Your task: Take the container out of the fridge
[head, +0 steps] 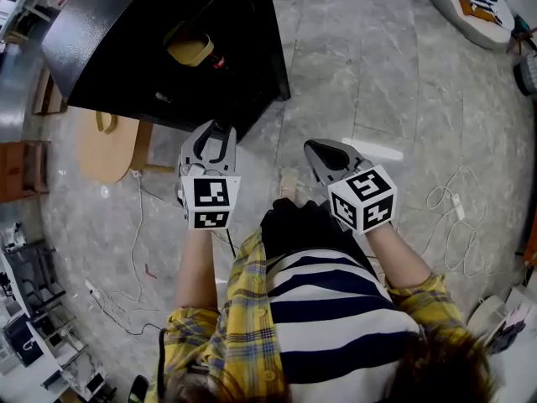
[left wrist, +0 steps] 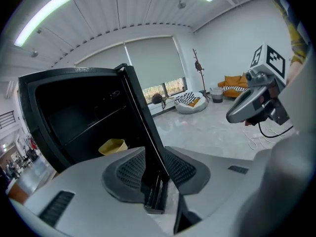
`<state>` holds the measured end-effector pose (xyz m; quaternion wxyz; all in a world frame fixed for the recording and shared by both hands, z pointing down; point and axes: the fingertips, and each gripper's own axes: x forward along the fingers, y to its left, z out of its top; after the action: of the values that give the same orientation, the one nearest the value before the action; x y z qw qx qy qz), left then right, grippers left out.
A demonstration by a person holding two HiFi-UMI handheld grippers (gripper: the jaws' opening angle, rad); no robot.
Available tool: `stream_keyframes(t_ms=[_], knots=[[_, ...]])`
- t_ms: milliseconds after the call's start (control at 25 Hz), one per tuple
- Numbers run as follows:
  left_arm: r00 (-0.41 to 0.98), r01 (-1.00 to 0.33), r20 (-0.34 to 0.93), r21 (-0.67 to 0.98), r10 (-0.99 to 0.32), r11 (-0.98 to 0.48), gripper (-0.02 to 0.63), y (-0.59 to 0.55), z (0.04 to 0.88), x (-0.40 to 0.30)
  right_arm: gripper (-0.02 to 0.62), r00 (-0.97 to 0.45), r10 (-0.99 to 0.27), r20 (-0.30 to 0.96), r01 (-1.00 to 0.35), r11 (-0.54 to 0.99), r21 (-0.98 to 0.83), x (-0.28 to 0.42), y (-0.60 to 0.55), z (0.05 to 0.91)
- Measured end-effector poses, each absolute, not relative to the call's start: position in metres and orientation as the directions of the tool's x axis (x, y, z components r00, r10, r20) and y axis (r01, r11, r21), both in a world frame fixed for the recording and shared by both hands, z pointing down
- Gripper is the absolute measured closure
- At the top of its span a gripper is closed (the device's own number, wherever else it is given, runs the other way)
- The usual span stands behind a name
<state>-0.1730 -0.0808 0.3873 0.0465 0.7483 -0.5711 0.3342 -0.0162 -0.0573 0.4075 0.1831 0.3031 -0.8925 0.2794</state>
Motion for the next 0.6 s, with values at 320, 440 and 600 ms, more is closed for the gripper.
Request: stream_keyframes(t_ms=[320, 440, 600], knots=[[0.107, -0.889, 0.561, -0.316, -0.821, -0.332, 0.494, -0.127, 0.405, -0.201, 0.568, -0.729, -0.431, 0.531, -0.661, 0.644, -0.386, -0.04, -0.085, 0.424], [0.086, -0.876, 0.574, -0.346, -0.815, -0.336, 0.494, -0.145, 0.414, -0.211, 0.568, -0.725, -0.426, 0.541, -0.666, 0.635, -0.392, -0.048, -0.095, 0.432], [0.07, -0.869, 0.58, -0.364, -0.811, -0.335, 0.494, -0.167, 0.426, -0.224, 0.568, -0.72, -0.41, 0.56, -0.669, 0.625, -0.402, -0.057, -0.101, 0.446]])
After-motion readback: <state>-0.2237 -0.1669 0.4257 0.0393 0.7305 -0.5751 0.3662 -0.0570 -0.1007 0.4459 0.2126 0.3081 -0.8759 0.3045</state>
